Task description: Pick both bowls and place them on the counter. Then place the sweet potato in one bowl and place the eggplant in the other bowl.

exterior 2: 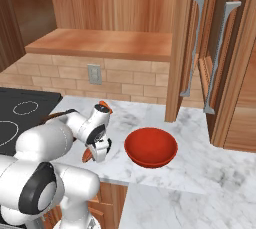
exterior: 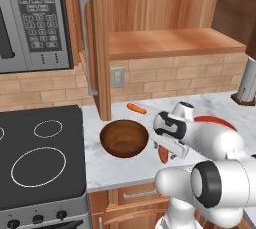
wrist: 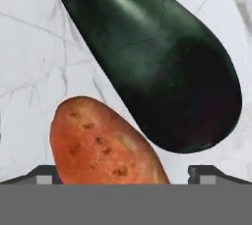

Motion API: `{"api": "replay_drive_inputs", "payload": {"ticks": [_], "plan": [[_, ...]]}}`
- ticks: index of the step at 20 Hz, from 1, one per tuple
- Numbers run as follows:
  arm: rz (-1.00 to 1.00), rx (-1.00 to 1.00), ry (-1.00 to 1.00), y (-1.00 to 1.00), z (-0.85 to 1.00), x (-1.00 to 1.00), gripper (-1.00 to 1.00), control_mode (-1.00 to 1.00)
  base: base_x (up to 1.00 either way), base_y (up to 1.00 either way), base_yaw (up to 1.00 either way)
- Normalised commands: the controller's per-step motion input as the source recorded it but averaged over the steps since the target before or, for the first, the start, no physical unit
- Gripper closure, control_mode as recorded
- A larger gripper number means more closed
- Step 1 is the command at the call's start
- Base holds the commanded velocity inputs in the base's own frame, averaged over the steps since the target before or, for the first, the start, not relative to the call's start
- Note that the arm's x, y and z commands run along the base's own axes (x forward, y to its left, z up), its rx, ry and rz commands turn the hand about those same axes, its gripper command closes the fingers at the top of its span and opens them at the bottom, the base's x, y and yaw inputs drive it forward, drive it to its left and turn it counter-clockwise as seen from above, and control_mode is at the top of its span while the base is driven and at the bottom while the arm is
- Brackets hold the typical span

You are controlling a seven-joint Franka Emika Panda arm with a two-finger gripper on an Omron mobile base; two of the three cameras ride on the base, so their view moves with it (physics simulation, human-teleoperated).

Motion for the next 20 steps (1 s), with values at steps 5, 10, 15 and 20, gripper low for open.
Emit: {"api": "replay_drive_inputs", "payload": {"ticks": [5,10,15,20], "plan": [[0.0,0.0,0.0,0.01,-0.37,-0.16,1.0,-1.0,0.0,0.0,0.0],[-0.01,0.0,0.0,0.0,-0.03,-0.14,1.0,-1.0,0.0,0.0,0.0],[-0.06,-0.01,0.0,0.0,0.42,-0.34,1.0,-1.0,0.0,0.0,0.0],[-0.08,0.0,0.0,0.0,0.67,-0.32,1.0,-1.0,0.0,0.0,0.0]]}}
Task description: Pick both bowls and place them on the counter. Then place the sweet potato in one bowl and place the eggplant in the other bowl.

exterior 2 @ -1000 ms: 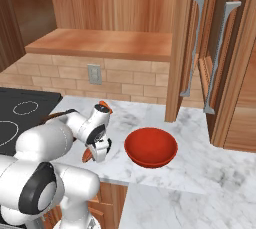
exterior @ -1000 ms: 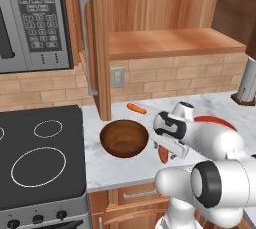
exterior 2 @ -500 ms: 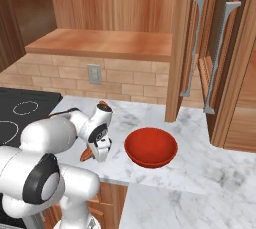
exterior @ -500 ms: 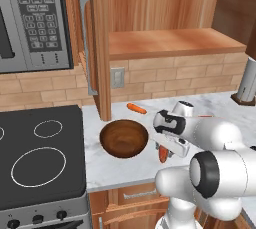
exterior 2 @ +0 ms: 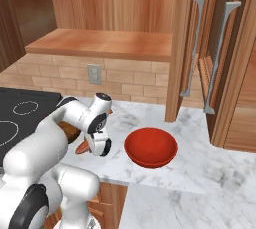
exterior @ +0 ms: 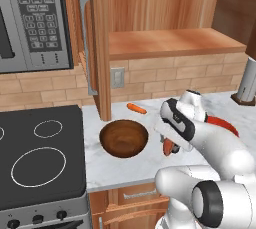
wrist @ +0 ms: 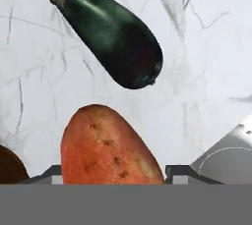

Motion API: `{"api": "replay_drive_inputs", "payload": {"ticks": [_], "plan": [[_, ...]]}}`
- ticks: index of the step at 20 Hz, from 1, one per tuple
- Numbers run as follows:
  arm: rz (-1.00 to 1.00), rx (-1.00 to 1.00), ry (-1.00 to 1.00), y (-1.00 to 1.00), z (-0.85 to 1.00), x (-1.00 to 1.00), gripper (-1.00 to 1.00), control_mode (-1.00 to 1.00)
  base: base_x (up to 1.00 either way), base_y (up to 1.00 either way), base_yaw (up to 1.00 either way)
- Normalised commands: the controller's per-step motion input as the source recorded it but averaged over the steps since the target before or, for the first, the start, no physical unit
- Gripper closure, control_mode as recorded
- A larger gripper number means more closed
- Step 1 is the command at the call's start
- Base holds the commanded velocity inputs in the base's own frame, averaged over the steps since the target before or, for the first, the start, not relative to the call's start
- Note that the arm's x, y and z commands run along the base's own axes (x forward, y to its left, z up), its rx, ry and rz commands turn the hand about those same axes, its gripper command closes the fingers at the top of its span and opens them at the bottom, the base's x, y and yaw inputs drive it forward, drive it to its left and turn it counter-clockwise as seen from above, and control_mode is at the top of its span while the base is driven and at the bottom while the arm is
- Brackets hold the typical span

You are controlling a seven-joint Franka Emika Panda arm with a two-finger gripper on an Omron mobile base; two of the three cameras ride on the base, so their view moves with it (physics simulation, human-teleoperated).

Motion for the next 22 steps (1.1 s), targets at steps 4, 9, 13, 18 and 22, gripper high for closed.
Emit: {"api": "replay_drive_inputs", "payload": {"ticks": [4,9,13,18,22], "plan": [[-0.08,0.0,0.0,0.02,0.74,-0.23,1.0,-1.0,0.0,0.0,0.0],[-0.07,0.0,0.01,0.09,0.67,-0.09,1.0,-1.0,0.0,0.0,0.0],[-0.01,-0.03,0.13,0.34,0.33,0.1,1.0,-1.0,0.0,0.0,0.0],[0.0,-0.04,0.17,0.44,0.21,0.25,1.0,-1.0,0.0,0.0,0.0],[0.0,-0.04,0.18,0.44,0.13,0.33,1.0,-1.0,0.0,0.0,0.0]]}}
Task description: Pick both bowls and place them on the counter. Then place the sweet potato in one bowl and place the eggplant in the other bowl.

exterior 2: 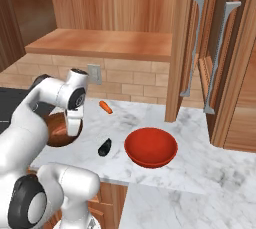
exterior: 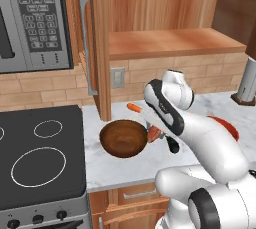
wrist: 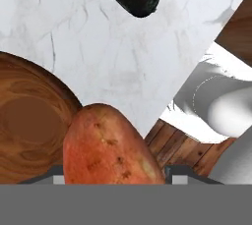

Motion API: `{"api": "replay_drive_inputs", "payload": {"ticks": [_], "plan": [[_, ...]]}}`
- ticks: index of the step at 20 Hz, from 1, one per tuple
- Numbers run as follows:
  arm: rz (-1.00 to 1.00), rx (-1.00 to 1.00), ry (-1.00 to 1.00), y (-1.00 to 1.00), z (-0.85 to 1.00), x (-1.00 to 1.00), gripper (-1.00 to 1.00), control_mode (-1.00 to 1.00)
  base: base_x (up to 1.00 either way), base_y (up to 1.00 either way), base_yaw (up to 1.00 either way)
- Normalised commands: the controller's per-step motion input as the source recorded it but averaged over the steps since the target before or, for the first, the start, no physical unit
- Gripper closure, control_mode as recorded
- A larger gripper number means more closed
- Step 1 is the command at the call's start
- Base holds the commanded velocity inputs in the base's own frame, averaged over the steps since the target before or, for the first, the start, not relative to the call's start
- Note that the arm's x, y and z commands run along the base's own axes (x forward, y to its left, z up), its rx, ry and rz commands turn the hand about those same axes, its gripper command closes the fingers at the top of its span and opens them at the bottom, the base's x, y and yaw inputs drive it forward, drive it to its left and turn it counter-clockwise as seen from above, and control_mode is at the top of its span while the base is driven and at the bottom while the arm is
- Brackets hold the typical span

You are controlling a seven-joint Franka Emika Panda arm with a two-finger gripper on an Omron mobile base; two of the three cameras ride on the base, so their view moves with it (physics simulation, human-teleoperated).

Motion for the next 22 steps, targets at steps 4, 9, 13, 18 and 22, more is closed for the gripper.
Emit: {"api": "replay_drive_inputs", "payload": {"ticks": [4,9,13,18,22], "plan": [[0.0,-0.06,0.12,0.38,-0.06,0.33,1.0,-1.0,0.0,0.0,0.0],[0.0,-0.1,0.02,0.31,-0.4,0.1,1.0,-1.0,0.0,0.0,0.0],[0.0,0.0,0.0,0.1,-0.32,0.12,1.0,-1.0,0.0,0.0,0.0],[0.0,0.0,0.0,0.1,-0.26,0.16,1.0,-1.0,0.0,0.0,0.0],[0.0,-0.03,0.01,0.25,-0.13,0.12,1.0,-1.0,0.0,0.0,0.0]]}}
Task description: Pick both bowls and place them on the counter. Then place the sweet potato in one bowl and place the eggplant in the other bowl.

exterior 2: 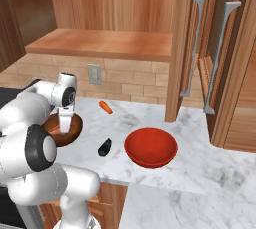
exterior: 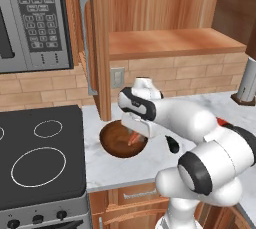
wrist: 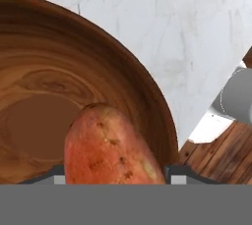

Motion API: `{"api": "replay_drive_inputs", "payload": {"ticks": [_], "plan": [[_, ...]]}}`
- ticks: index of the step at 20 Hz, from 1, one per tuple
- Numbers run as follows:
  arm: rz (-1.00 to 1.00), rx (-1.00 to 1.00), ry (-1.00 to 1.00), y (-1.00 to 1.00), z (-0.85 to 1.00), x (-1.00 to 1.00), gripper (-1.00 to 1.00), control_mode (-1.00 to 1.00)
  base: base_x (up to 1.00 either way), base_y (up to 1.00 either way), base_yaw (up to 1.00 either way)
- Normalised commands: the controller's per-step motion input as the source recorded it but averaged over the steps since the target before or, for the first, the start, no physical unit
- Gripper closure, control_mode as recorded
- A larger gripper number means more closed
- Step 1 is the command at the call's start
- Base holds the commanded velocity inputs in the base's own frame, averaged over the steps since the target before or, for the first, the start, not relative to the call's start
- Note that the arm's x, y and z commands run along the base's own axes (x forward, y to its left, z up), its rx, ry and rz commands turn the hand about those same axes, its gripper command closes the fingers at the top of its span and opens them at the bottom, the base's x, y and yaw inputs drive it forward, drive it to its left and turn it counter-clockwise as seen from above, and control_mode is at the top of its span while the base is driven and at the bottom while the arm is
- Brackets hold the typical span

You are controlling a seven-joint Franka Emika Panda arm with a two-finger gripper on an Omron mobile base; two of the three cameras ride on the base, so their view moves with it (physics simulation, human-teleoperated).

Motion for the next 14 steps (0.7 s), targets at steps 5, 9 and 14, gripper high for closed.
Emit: {"api": "replay_drive_inputs", "payload": {"ticks": [5,9,14], "plan": [[0.0,-0.11,0.03,0.32,-0.25,0.1,1.0,-1.0,0.0,0.0,0.0],[0.0,-0.03,0.03,0.07,-0.2,0.02,1.0,-1.0,0.0,0.0,0.0],[0.0,0.0,0.0,0.0,-0.08,0.0,-1.0,-1.0,0.0,0.0,0.0]]}}
